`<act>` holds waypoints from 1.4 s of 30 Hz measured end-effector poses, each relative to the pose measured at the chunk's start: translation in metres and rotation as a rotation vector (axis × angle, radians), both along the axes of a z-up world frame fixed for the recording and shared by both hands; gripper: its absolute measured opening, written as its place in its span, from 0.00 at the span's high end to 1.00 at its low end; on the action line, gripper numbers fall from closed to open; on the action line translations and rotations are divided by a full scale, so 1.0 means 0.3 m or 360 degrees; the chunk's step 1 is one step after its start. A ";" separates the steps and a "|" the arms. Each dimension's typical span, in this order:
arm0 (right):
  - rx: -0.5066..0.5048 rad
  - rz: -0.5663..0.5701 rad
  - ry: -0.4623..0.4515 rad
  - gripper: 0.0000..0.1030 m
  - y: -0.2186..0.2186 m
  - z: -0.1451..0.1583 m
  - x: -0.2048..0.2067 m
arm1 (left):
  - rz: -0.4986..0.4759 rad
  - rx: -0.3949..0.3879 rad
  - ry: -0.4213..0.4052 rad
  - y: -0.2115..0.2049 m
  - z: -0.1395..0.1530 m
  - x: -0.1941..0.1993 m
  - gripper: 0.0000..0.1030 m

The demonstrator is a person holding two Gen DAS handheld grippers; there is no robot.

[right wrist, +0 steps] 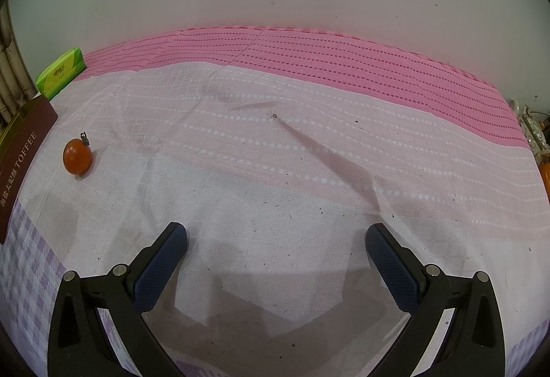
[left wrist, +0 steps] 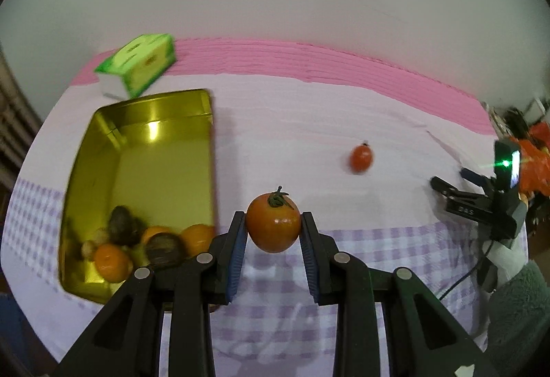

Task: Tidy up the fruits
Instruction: 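Carry the cherry tomato into the tin tray and open the left gripper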

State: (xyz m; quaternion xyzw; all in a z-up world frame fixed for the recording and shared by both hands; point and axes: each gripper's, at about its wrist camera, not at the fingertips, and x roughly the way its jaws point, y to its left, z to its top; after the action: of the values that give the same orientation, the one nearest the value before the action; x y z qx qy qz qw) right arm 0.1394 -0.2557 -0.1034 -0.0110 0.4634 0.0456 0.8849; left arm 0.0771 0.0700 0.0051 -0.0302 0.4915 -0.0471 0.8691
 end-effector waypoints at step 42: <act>-0.0002 -0.0005 0.0002 0.00 0.001 -0.001 0.002 | 0.0287 -0.0040 0.0251 0.388 -0.132 -0.023 0.73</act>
State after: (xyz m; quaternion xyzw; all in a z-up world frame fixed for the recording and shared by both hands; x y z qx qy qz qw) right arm 0.1401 -0.2552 -0.1038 -0.0108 0.4641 0.0439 0.8846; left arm 0.0702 0.1866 -0.0346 -0.0889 0.5530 0.0276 0.8279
